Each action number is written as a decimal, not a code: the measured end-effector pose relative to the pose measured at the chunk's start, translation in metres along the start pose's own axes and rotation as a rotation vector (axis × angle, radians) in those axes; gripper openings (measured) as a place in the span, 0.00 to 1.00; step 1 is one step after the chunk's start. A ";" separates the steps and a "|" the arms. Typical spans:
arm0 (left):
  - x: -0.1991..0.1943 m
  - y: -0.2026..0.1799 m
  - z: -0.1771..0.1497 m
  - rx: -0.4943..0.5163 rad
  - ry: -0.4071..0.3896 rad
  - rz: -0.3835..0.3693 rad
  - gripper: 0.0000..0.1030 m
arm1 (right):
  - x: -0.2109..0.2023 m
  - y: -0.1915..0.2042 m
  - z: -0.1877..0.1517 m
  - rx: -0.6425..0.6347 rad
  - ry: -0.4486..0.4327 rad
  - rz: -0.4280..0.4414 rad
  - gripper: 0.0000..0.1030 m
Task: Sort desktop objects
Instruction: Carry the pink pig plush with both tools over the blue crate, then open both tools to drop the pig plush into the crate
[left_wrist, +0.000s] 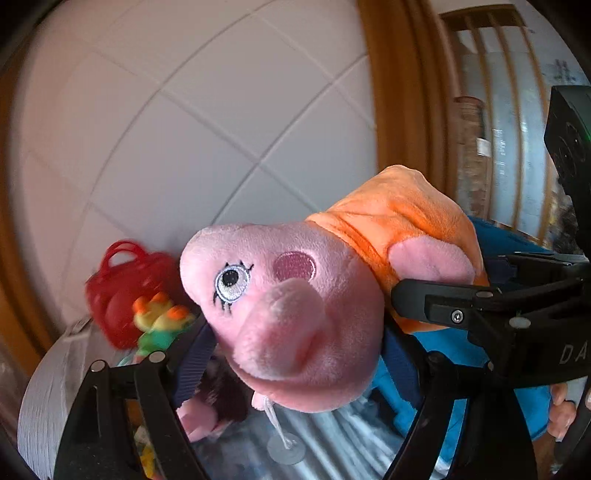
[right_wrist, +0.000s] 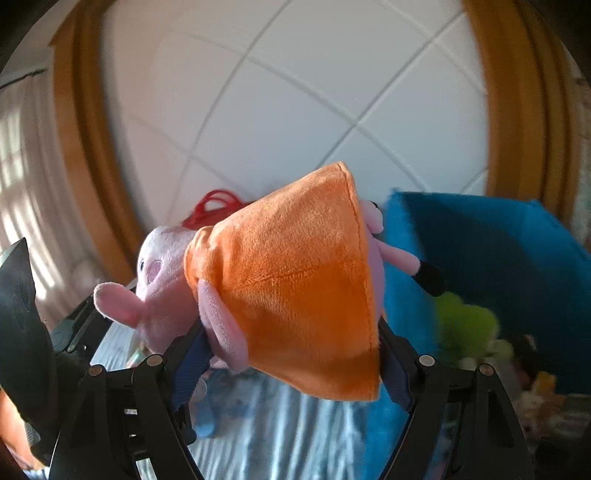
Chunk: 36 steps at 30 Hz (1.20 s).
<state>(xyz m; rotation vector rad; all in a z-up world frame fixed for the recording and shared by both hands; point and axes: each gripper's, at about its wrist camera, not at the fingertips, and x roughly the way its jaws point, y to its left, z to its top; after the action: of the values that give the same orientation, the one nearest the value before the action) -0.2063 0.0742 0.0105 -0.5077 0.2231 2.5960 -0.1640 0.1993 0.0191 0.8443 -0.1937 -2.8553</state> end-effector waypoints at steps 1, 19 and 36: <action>0.000 -0.011 0.003 0.011 -0.003 -0.011 0.81 | -0.005 -0.009 0.002 0.009 -0.007 -0.011 0.79; 0.074 -0.220 0.085 0.193 0.185 -0.183 0.82 | -0.084 -0.229 0.006 0.205 0.012 -0.123 0.79; 0.136 -0.278 0.070 0.171 0.449 -0.206 0.85 | -0.065 -0.331 -0.014 0.313 0.168 -0.091 0.83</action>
<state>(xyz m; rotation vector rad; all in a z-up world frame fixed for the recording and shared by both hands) -0.2039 0.3915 0.0032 -0.9902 0.5069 2.2116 -0.1397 0.5345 -0.0141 1.1719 -0.6065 -2.8598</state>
